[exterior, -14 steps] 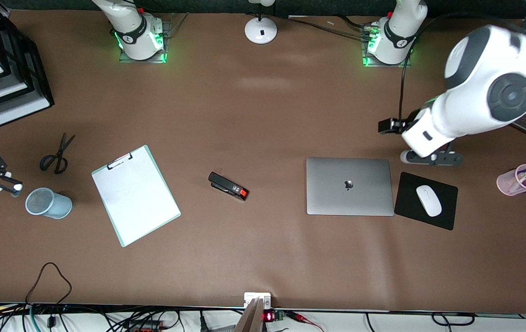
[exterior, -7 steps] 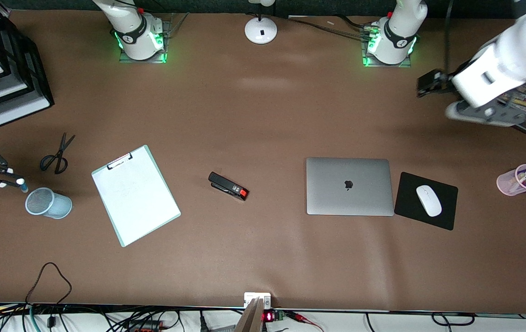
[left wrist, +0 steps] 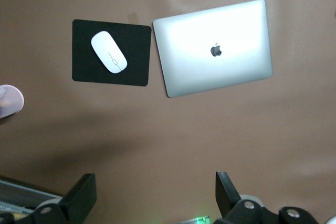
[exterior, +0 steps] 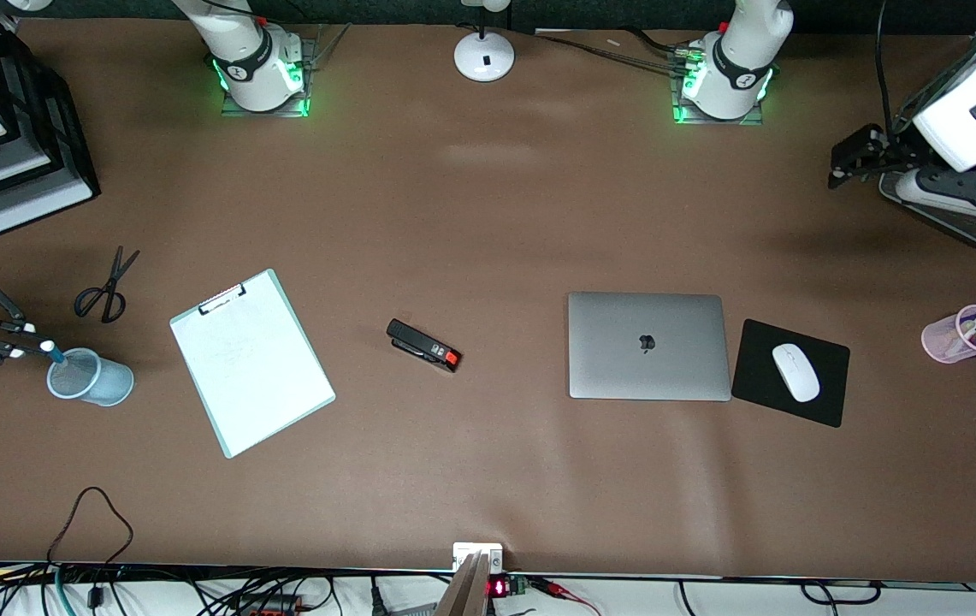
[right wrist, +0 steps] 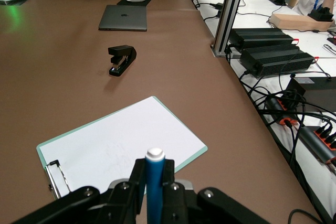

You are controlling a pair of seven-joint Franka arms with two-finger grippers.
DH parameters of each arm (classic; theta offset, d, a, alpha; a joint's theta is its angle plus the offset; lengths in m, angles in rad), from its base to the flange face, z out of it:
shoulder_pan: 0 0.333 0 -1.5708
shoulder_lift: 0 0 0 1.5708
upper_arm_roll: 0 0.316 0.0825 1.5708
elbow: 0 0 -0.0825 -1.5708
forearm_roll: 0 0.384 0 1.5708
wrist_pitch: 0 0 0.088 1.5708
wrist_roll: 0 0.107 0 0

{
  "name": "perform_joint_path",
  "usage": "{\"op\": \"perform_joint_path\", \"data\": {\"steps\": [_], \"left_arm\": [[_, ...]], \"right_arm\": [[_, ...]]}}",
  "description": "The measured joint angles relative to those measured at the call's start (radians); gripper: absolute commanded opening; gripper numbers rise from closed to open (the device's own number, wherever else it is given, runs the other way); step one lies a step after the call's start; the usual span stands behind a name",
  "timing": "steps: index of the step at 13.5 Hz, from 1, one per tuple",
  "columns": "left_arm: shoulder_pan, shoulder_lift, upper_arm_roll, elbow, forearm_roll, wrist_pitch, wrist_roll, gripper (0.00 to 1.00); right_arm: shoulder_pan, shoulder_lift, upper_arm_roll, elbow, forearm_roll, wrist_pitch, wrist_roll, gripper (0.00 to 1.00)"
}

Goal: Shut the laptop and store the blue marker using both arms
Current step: 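Raise the left gripper off the closed laptop and draw it back, then carry the blue marker over the mesh pen cup with the right gripper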

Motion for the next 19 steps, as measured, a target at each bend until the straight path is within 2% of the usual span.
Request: {"op": "perform_joint_path", "data": {"steps": [5,9,19], "left_arm": [[-0.028,0.0,0.051,-0.022,0.0,0.017,0.0,1.0],[-0.034,0.0,0.05,-0.022,0.0,0.017,0.0,1.0],[-0.036,0.003,0.051,-0.022,0.0,0.02,0.0,1.0]], "right_arm": [[-0.012,0.024,0.0,0.023,0.002,-0.009,-0.066,0.01],[-0.029,0.069,0.0,0.024,-0.001,-0.011,-0.131,0.01],[-0.037,0.104,0.0,0.025,-0.015,-0.014,-0.177,0.01]]}}
